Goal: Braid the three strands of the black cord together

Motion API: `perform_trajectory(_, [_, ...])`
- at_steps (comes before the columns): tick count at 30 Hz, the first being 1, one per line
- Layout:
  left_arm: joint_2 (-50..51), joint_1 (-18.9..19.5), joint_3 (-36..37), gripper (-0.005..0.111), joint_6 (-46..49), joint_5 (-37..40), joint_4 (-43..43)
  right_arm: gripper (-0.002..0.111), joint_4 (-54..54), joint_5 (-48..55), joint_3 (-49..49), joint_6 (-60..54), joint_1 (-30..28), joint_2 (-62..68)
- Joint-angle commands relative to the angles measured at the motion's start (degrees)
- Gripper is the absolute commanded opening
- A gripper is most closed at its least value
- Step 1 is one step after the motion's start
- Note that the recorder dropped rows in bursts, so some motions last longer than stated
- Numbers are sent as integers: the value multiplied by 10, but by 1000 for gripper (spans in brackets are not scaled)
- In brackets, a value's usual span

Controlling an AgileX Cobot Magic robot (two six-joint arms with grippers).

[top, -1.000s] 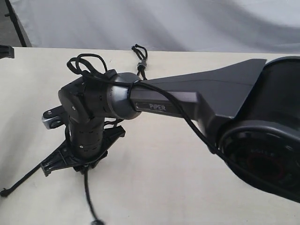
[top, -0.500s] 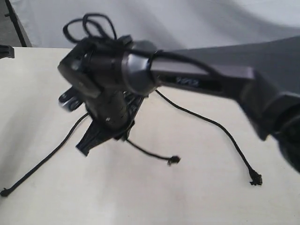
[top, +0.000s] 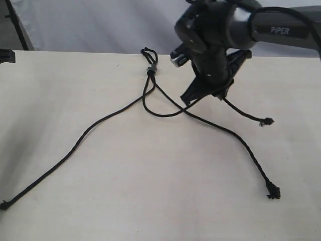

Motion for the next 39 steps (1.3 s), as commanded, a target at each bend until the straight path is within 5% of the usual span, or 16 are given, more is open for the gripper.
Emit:
perform_trajectory(1, [-3,1,4,1,-3,-3,-4,0,37,-42,44,4,-43,19])
perform_trajectory(23, [-3,1,4,1,-3,-4,-6,0,107,-123,172,-15,-55,29])
perform_trajectory(27, [-3,1,4,1,-3,-4,-17,0,256,-107,185,-133,-26,28])
perform_trajectory(32, [-3,1,4,1,-3,-4,-17,0,512,-80,179,-411,59,8])
perform_trajectory(39, [-3,1,4,1,-3,1,-17,0,494,-67,123,-457,117,-72])
